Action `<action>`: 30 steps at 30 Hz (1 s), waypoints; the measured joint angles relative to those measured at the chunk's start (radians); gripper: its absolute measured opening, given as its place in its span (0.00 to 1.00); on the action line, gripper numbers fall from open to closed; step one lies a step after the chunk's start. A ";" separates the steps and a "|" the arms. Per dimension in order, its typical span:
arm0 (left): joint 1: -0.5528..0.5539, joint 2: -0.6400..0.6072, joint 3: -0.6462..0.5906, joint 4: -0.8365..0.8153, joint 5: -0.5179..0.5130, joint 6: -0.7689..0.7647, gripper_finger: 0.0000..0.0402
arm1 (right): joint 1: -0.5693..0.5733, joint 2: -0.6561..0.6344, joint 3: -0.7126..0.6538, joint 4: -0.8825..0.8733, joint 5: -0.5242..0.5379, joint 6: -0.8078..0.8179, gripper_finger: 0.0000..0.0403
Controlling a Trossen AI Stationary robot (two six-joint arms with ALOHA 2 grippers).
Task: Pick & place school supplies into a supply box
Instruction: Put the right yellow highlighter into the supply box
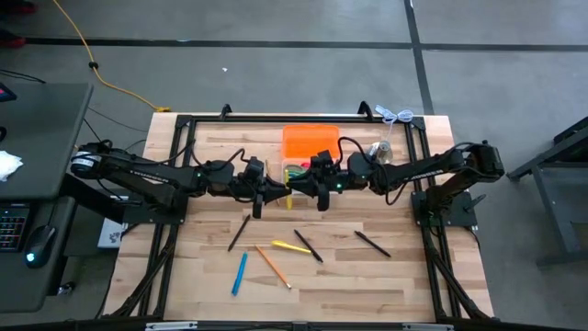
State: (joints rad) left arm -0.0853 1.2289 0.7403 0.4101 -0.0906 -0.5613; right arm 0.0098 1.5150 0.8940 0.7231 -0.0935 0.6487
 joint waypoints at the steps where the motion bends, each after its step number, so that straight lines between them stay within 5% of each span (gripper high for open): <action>1: 0.000 0.000 0.000 -0.003 0.002 0.000 0.13 | -0.004 0.000 0.000 0.000 -0.010 0.000 0.10; 30: 0.000 -0.077 -0.004 -0.244 0.070 -0.030 0.12 | -0.133 -0.004 0.004 -0.057 -0.197 0.005 0.11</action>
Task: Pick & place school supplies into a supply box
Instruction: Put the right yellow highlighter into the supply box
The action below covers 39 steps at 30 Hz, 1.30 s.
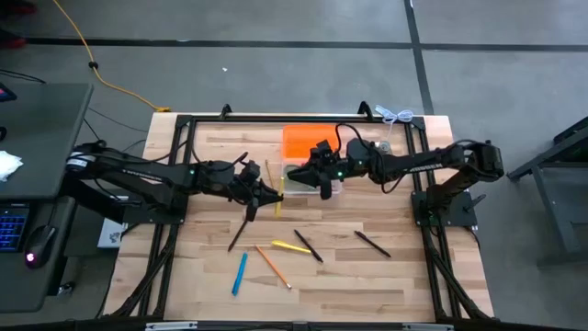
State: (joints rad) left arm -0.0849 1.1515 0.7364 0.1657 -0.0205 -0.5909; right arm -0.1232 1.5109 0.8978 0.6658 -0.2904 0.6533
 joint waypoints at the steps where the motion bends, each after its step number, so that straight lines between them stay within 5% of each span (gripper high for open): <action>1: 0.000 -0.009 0.000 -0.008 -0.007 0.000 0.12 | -0.009 0.000 0.000 -0.003 -0.014 0.000 0.11; 12: 0.000 -0.143 0.000 -0.148 -0.096 0.009 0.12 | -0.081 0.000 -0.001 -0.323 -0.220 -0.019 0.11; 22: 0.000 -0.194 0.002 -0.194 -0.141 0.018 0.12 | -0.045 -0.020 -0.002 -0.763 -0.238 -0.117 0.11; 31: 0.000 -0.194 0.002 -0.192 -0.197 0.038 0.12 | 0.097 -0.178 -0.002 -1.146 0.071 -0.156 0.11; 39: 0.000 -0.194 0.002 -0.160 -0.236 0.063 0.12 | 0.262 -0.355 -0.002 -1.369 0.385 -0.022 0.11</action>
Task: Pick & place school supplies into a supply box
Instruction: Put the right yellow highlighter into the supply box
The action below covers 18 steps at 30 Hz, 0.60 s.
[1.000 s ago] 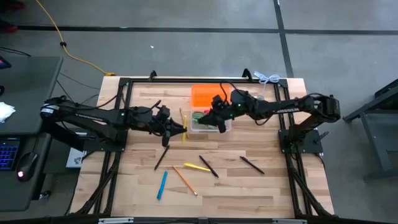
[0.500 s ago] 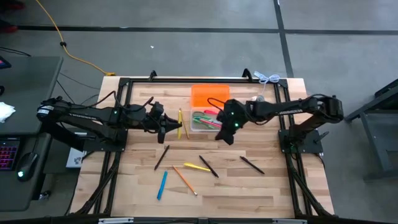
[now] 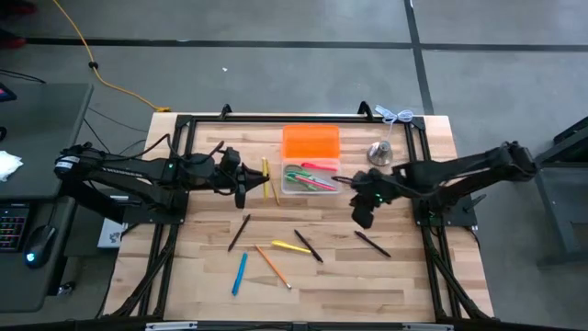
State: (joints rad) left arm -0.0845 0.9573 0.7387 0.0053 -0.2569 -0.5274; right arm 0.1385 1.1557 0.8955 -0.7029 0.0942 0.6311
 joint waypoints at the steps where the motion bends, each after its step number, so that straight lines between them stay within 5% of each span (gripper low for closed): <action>1: 0.000 0.000 0.000 0.004 -0.009 0.001 0.12 | 0.020 -0.017 0.000 -0.023 0.033 0.028 0.11; 18: 0.065 0.010 0.001 0.206 -0.031 0.078 0.12 | 0.272 -0.095 0.000 -0.221 0.289 0.331 0.11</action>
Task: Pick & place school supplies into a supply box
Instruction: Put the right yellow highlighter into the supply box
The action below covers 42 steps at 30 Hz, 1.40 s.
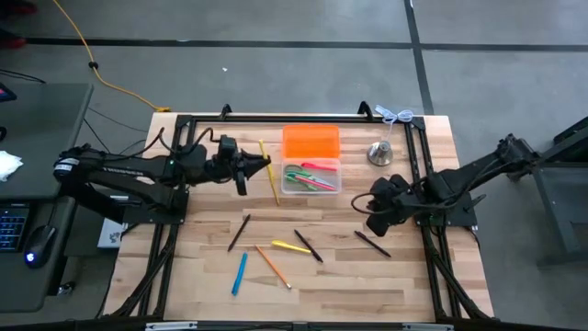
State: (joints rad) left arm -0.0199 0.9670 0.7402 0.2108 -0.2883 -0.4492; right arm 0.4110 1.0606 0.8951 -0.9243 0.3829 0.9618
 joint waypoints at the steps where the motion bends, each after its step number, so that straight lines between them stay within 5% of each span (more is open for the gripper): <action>1: 0.014 0.007 0.000 0.016 0.017 0.000 0.12 | 0.009 0.000 0.000 -0.002 0.011 0.009 0.11; 10: 0.126 0.165 0.127 0.039 0.190 0.052 0.12 | 0.071 0.000 0.000 -0.022 0.078 0.087 0.11; 21: 0.206 0.448 0.496 -0.234 0.363 0.199 0.13 | 0.089 0.000 0.000 -0.026 0.096 0.096 0.11; 32: 0.223 0.628 0.779 -0.562 0.357 0.339 0.13 | 0.101 0.000 0.000 -0.061 0.153 0.093 0.11; 42: 0.226 0.684 0.820 -0.644 0.319 0.376 0.14 | 0.183 0.000 -0.001 -0.104 0.275 0.096 0.11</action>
State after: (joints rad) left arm 0.2058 1.6514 1.5606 -0.4333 0.0304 -0.0734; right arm 0.5941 1.0611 0.8940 -1.0281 0.6584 1.0582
